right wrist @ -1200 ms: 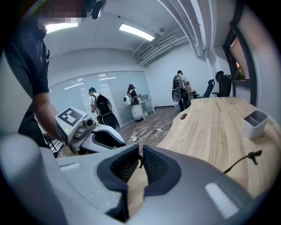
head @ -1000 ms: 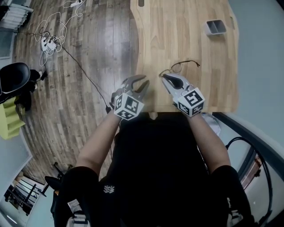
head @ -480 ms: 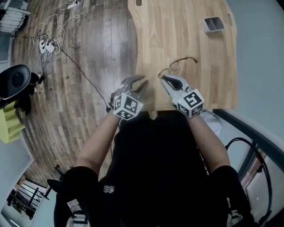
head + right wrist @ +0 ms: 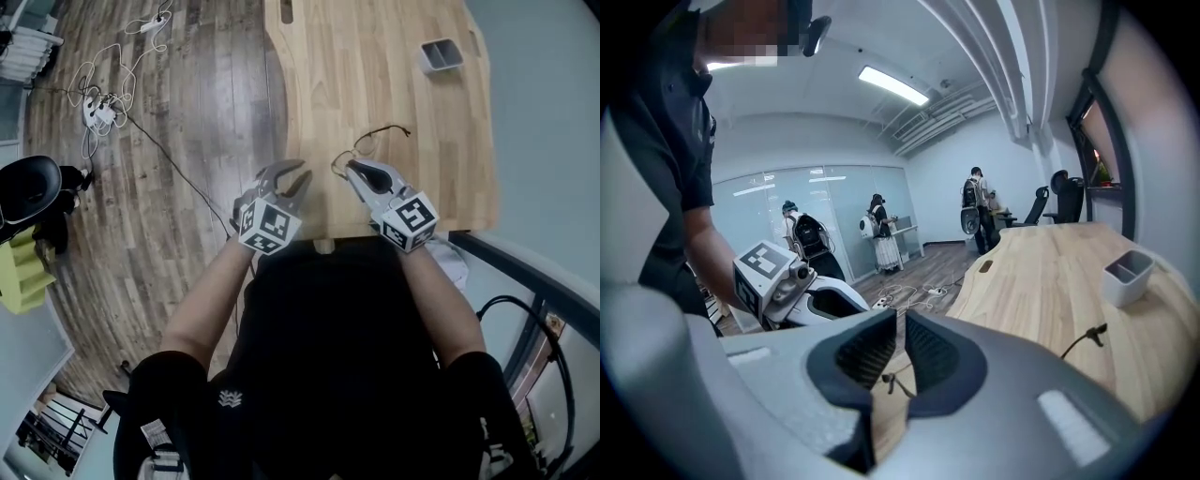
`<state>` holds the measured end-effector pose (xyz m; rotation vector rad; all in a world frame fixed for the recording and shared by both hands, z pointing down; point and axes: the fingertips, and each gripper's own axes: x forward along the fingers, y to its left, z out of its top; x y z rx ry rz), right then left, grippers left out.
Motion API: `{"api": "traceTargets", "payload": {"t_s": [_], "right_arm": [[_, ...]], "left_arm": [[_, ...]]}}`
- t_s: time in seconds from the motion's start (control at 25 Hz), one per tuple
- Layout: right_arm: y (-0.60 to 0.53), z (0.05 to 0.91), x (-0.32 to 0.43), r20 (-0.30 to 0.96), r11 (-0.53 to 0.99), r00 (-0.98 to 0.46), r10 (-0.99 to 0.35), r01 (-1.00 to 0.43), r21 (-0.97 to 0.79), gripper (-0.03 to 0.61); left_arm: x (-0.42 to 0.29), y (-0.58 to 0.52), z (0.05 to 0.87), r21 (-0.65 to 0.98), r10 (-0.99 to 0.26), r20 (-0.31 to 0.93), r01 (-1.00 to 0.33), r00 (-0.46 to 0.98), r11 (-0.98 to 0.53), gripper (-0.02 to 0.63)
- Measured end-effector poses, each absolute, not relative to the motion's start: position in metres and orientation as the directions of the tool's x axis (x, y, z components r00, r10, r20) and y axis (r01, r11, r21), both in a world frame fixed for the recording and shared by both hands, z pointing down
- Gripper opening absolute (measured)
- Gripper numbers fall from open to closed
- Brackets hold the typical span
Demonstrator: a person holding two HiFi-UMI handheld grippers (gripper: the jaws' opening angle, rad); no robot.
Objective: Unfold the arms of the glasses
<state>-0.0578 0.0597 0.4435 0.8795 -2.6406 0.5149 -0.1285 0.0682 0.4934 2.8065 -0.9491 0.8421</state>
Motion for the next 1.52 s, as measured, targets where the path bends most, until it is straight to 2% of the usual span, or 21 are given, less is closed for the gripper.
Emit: {"api": "traceTargets", "payload": {"t_s": [0.2,0.4,0.6,0.88,1.08,1.2,1.28,1.52], "right_arm": [[0.051,0.422,-0.032,0.339,0.72,-0.744,-0.575,-0.658,-0.223,0.029],[0.047,0.414,0.001,0.335,0.711,-0.733,-0.592,-0.671,-0.211,0.029],[0.04,0.41,0.027,0.325,0.719,-0.736,-0.594,-0.667,-0.194,0.029],[0.034,0.396,0.061,0.314,0.707,-0.715,-0.625,-0.689,-0.161,0.029],[0.033,0.398,0.082,0.311,0.69,-0.699,-0.644,-0.706,-0.16,0.029],[0.034,0.401,0.088,0.32,0.688,-0.693,-0.645,-0.71,-0.149,0.028],[0.035,0.401,0.09,0.326,0.686,-0.686,-0.65,-0.715,-0.136,0.0],[0.031,0.403,0.093,0.342,0.702,-0.687,-0.641,-0.705,-0.1,0.0]], "left_arm": [[-0.133,0.057,0.474,-0.107,-0.594,0.489,-0.631,0.639,-0.768,0.087],[-0.134,0.052,0.438,-0.109,-0.681,0.445,-0.72,0.581,-0.686,0.086],[-0.12,0.054,0.406,-0.082,-0.747,0.374,-0.783,0.549,-0.617,0.066],[-0.093,0.055,0.383,-0.072,-0.792,0.339,-0.826,0.507,-0.559,0.034],[-0.1,0.056,0.388,0.0,-0.827,0.356,-0.884,0.436,-0.467,0.006],[-0.103,0.059,0.391,0.011,-0.83,0.365,-0.893,0.422,-0.45,0.006],[-0.105,0.06,0.393,0.017,-0.831,0.373,-0.898,0.413,-0.439,0.006],[-0.103,0.056,0.396,0.019,-0.838,0.376,-0.907,0.397,-0.421,0.006]]}}
